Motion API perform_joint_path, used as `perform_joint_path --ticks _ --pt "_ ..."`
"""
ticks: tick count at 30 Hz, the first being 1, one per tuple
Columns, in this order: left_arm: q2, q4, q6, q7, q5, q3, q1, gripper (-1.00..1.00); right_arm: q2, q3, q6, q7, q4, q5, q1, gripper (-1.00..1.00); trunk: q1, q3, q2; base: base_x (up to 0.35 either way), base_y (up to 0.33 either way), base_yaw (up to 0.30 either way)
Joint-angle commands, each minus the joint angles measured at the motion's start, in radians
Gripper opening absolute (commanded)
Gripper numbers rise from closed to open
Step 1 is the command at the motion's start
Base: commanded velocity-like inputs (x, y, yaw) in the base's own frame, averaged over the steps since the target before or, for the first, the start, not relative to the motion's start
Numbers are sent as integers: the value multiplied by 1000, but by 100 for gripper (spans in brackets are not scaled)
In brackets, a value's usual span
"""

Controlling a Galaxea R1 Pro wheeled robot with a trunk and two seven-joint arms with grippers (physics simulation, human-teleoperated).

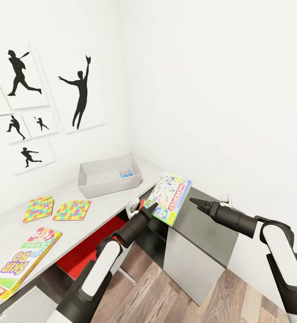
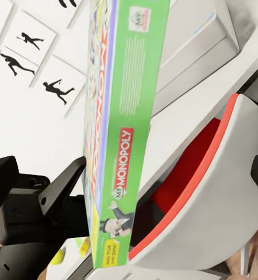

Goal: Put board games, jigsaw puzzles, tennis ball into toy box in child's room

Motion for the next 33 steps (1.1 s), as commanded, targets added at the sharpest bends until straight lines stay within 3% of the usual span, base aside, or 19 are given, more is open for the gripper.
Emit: perform_joint_path --ticks 1,11,21,33 --pt "-1 0 4 -1 6 0 -1 -100 0 -1 4 10 0 10 -1 100 1 -2 -2 0 0 0" --pt "-3 21 -24 1 5 -9 -2 -100 1 0 5 8 0 7 -1 100 1 -2 -2 0 0 0" --pt "-11 41 -50 1 4 -55 -14 -100 1 0 6 6 0 6 -1 100 1 -2 -2 0 0 0" --pt "-13 58 -68 1 3 -69 -18 -100 1 3 6 6 0 5 -1 100 1 -2 -2 0 0 0"
